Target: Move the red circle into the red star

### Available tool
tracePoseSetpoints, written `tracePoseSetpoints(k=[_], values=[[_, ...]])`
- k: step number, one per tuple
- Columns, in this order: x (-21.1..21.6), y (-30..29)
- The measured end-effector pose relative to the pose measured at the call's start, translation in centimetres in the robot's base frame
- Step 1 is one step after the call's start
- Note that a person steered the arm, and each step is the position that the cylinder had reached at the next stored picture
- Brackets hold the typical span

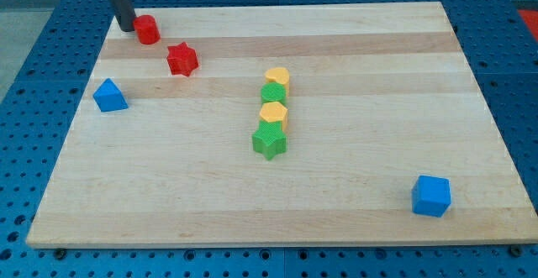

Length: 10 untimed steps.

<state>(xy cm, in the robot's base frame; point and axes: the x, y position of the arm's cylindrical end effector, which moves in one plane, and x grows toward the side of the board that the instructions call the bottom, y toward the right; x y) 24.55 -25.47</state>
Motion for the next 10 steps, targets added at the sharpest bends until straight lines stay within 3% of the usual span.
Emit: tracePoseSetpoints(k=[3,6,8,10], values=[[-1.2,-4.5],[3.8,2.0],[1.7,-1.0],[-2.5,1.5]])
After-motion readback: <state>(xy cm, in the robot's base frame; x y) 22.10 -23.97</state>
